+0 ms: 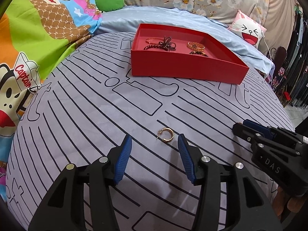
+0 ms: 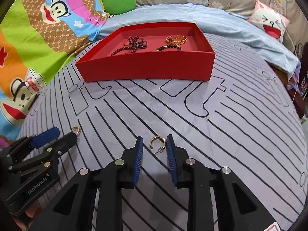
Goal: Organize jewelry
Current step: 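Close the right tool on the gold hoop earring and lift it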
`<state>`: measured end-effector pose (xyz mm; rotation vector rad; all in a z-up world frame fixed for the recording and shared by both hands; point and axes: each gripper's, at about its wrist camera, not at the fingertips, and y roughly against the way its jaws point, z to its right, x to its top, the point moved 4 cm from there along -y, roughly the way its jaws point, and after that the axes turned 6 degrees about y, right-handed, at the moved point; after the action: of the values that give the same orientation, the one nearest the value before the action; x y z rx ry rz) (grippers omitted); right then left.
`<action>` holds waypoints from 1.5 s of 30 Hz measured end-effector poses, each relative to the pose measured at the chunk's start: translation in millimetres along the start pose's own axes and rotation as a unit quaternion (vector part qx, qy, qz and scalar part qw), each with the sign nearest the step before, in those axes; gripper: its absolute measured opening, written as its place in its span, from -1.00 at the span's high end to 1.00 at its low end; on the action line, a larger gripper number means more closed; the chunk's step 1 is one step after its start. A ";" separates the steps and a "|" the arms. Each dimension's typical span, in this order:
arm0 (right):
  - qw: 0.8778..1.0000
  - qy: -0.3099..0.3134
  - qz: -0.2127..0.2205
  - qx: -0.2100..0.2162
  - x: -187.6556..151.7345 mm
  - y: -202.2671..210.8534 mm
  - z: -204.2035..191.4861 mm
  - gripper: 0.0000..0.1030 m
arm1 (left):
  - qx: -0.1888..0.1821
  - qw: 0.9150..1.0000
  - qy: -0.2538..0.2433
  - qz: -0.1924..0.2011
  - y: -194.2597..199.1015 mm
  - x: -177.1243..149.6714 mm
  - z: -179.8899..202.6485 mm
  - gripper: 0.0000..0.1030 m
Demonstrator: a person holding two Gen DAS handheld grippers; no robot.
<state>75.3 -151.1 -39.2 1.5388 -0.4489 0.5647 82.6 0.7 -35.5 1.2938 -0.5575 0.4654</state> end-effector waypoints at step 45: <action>0.995 -0.020 0.087 0.039 120.8 25.7 32.3 0.68 | -0.033 0.997 -0.021 0.059 5.0 124.3 45.8 0.65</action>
<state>158.7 -177.3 53.9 1.5974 -0.6023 0.6934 171.0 -41.2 54.0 1.2143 -0.6819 0.5138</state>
